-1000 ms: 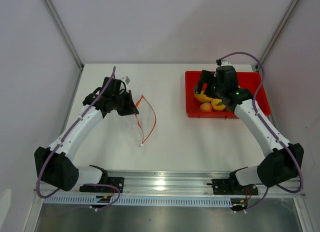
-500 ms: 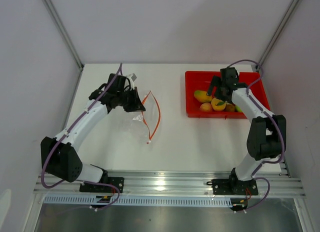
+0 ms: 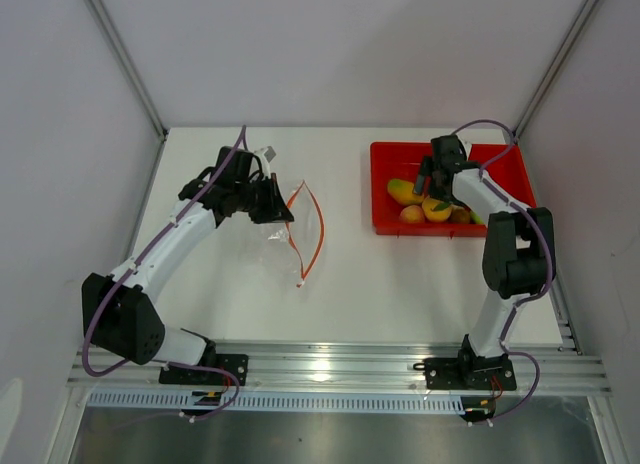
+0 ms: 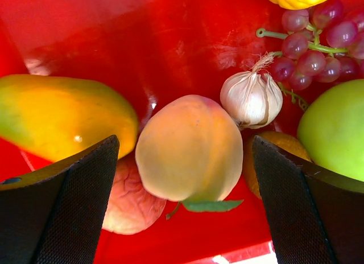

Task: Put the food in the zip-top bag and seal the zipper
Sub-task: Pick up the fake fruit from the bin.

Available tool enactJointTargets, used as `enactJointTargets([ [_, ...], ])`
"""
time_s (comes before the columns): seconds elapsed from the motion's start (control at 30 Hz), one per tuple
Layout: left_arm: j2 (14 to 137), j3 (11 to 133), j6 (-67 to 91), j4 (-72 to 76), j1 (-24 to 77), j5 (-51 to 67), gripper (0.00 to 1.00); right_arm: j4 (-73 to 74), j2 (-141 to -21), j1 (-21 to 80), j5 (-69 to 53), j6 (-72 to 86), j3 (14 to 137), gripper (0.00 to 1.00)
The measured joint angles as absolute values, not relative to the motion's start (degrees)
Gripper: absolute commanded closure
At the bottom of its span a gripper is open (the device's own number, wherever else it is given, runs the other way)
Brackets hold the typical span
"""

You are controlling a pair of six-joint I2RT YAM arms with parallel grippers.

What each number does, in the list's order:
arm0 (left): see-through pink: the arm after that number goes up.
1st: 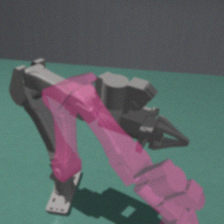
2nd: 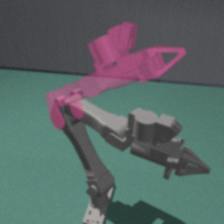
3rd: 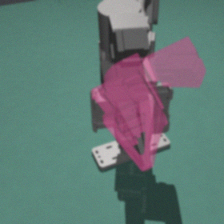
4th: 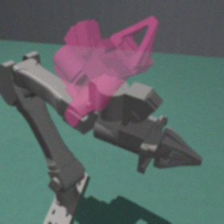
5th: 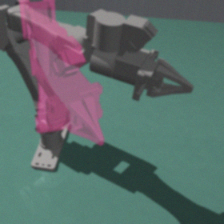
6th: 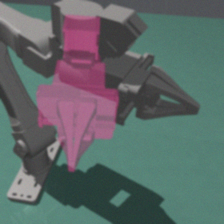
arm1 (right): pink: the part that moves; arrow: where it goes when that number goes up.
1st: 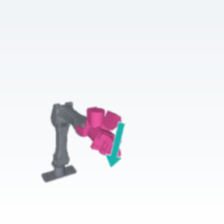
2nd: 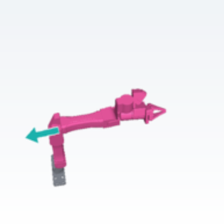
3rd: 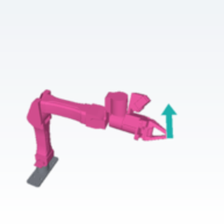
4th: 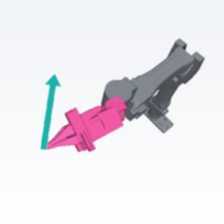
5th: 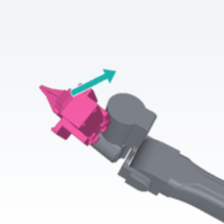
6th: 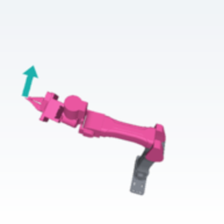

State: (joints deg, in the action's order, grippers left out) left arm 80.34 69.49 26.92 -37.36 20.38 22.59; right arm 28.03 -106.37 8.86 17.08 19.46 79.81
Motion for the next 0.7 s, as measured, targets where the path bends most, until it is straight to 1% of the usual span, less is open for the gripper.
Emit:
enactJointTargets([
  [0.2,80.3,69.5,26.9,-37.4,20.4,22.7,0.99,27.9,-108.4,8.9,17.5,19.4,79.9,0.01],
  [0.4,80.3,69.3,26.9,-37.3,20.4,22.7,0.99,26.9,-109.6,8.9,17.0,19.4,79.9,0.11],
  [0.43,80.3,69.2,26.9,-37.3,20.5,22.7,0.99,26.7,-109.7,8.9,16.7,19.5,79.9,0.16],
  [0.57,80.2,68.8,26.9,-37.3,20.6,22.7,0.99,25.5,-109.9,8.8,15.8,19.7,79.5,0.26],
  [0.6,80.2,68.7,27.0,-37.4,20.6,22.7,1.0,25.4,-109.9,8.8,15.7,19.8,79.5,0.33],
  [0.7,80.0,68.3,27.0,-37.3,20.8,22.7,0.99,24.6,-109.9,8.6,14.9,20.2,79.2,0.44],
])
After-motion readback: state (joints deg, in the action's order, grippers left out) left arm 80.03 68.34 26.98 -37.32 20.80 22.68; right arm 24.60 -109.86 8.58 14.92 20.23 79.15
